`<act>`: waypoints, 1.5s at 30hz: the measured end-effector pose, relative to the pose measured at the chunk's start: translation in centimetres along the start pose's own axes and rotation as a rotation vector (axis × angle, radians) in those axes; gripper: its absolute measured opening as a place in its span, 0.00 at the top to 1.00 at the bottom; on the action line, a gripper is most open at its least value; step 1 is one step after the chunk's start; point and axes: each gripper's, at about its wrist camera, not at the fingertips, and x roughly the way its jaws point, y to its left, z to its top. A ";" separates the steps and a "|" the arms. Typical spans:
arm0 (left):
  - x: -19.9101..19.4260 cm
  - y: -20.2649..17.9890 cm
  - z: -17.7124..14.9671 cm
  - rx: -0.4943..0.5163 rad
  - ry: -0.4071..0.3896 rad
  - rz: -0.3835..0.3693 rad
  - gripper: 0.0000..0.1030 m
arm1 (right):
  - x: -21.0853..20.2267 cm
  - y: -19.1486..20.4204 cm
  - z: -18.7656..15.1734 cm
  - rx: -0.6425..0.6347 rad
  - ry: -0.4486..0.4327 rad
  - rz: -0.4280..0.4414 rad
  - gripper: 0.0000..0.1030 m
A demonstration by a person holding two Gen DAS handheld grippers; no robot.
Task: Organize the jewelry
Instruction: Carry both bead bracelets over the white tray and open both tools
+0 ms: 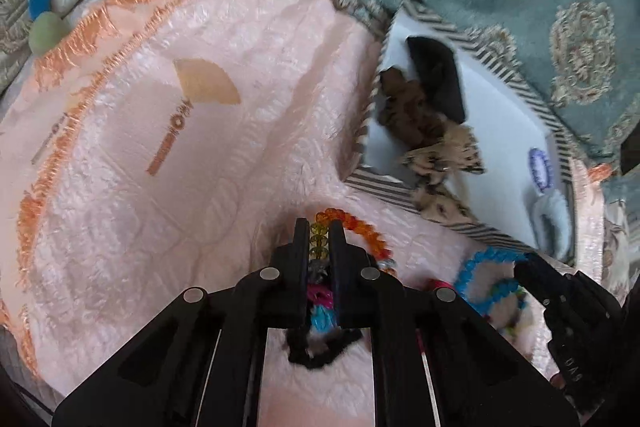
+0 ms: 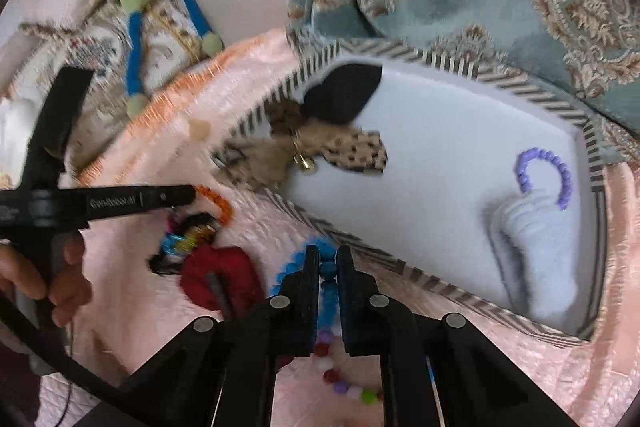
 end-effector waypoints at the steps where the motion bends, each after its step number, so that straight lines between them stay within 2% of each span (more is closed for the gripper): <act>1: -0.9 -0.2 0.0 0.006 -0.013 -0.005 0.92 | -0.6 0.1 0.1 0.004 -0.011 0.005 0.92; 3: -2.4 -0.6 0.0 0.018 -0.038 -0.015 0.92 | -2.2 0.3 0.3 0.014 -0.034 0.026 0.92; 11: -8.1 -3.2 -0.1 0.070 -0.130 -0.029 0.92 | -7.0 0.0 1.2 0.021 -0.102 0.016 0.92; 21: -11.5 -6.6 -0.4 0.140 -0.206 -0.013 0.92 | -10.5 -1.3 1.5 0.035 -0.144 -0.020 0.92; 32: -10.6 -10.8 0.5 0.214 -0.218 0.006 0.92 | -10.9 -4.2 2.1 0.058 -0.140 -0.057 0.92; 45: -6.6 -15.1 3.8 0.277 -0.186 0.034 0.92 | -9.1 -8.4 5.0 0.091 -0.140 -0.096 0.92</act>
